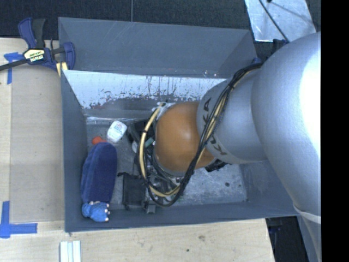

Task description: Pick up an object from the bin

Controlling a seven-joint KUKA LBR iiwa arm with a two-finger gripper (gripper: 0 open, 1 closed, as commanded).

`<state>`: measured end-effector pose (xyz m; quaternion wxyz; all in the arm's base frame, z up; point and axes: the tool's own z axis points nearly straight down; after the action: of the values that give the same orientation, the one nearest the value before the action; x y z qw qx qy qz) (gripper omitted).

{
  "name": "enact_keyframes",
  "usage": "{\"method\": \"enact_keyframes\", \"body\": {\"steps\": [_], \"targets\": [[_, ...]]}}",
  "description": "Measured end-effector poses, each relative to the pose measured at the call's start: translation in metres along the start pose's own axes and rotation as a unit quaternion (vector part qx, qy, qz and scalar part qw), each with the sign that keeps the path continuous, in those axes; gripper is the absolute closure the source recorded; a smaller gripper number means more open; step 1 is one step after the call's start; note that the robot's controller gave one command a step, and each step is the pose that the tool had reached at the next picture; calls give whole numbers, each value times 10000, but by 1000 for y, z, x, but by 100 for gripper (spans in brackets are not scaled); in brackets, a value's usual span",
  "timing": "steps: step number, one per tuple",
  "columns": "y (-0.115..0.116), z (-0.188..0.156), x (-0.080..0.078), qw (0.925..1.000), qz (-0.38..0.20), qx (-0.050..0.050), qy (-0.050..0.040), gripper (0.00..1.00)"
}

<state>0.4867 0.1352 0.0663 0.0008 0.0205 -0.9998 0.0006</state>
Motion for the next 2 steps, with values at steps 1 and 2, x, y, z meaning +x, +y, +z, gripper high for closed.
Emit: {"method": "enact_keyframes", "body": {"steps": [1, 2], "targets": [[0, -1, -1, 10000, 6, -6, -16, 0], [0, -1, -2, 10000, 13, -9, -22, 0]]}}
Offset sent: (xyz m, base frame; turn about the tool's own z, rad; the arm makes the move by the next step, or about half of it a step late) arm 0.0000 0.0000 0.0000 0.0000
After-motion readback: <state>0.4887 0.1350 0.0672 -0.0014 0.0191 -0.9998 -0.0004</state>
